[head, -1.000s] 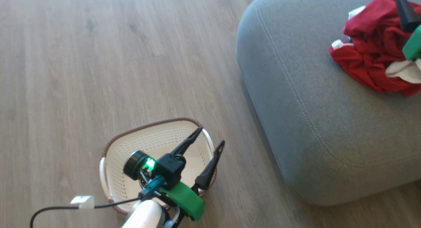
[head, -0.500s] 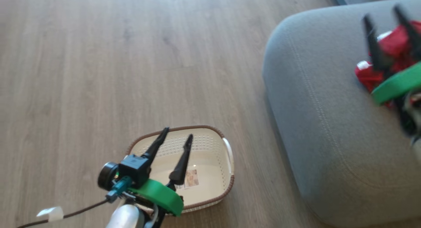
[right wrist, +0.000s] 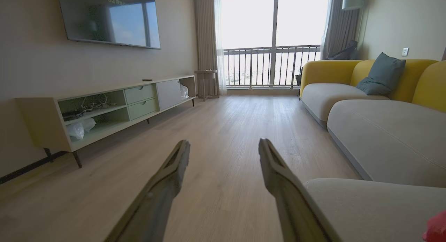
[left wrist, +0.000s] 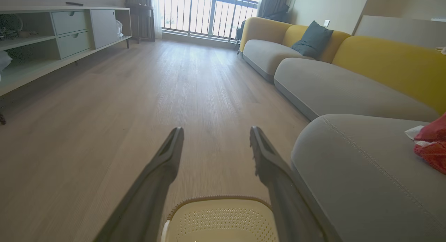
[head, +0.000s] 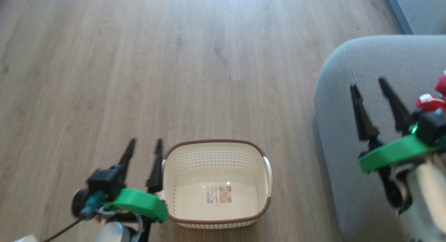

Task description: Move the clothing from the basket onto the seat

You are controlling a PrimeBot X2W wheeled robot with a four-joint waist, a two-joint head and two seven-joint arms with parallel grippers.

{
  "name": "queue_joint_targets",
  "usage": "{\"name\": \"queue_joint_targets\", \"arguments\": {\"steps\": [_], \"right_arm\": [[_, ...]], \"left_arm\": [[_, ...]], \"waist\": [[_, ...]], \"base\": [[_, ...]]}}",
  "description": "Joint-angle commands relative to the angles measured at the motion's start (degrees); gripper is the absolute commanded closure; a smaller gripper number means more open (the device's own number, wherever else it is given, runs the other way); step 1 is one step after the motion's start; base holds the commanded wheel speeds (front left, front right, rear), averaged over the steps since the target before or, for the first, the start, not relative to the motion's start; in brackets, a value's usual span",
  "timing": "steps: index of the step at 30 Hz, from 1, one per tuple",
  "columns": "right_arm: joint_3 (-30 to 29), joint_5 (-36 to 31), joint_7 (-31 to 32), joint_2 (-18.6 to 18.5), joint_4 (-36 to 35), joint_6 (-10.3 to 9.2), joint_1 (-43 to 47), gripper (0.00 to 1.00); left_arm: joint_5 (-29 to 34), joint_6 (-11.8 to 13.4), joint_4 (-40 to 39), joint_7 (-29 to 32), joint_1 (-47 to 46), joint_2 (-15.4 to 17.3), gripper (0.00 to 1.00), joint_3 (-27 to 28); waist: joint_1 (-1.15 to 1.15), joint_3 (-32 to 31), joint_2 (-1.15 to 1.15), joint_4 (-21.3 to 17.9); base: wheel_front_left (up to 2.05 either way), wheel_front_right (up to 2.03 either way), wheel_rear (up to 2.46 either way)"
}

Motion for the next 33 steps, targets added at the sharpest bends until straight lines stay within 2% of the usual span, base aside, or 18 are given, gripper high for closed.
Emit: {"name": "queue_joint_targets", "arguments": {"steps": [1, 12, 19, 23, 33], "right_arm": [[0.3, -1.7, -0.4, 0.2, -2.1, -0.02, 0.1, 0.0], [0.2, -8.2, -0.4, 6.5, -3.0, -0.02, 7.6, 0.0], [0.3, -10.6, -0.4, 7.7, -1.8, -0.02, 10.1, 0.0], [-1.9, -10.1, -0.4, 9.3, -0.5, -0.02, 10.5, 0.0], [-3.6, -11.0, -0.4, 10.2, -0.6, -0.02, 10.2, 0.0]], "left_arm": [[-0.1, 1.0, -1.8, -0.6, -0.7, 0.1, 0.0, 3.0], [2.3, 3.3, -3.5, -0.6, 3.5, 0.1, 0.0, 4.7], [2.9, 5.1, -3.4, -0.6, 5.0, 0.1, 0.0, 4.5], [3.5, 5.6, -2.6, -0.6, 5.2, 0.1, 0.0, 4.2], [1.8, 5.2, -1.8, -0.6, 4.9, 0.1, 0.0, 4.6]], "waist": [[0.0, -0.8, 0.0, 1.1], [0.0, -1.7, 0.0, 2.2], [0.0, -1.4, 0.0, 2.2], [0.0, -1.2, 0.0, 2.1], [0.0, -1.1, 0.0, 1.8]], "base": [[0.0, 0.0, 0.0], [0.0, 0.0, 0.0], [0.0, 0.0, 0.0], [0.0, 0.0, 0.0], [0.0, 0.0, 0.0]]}}
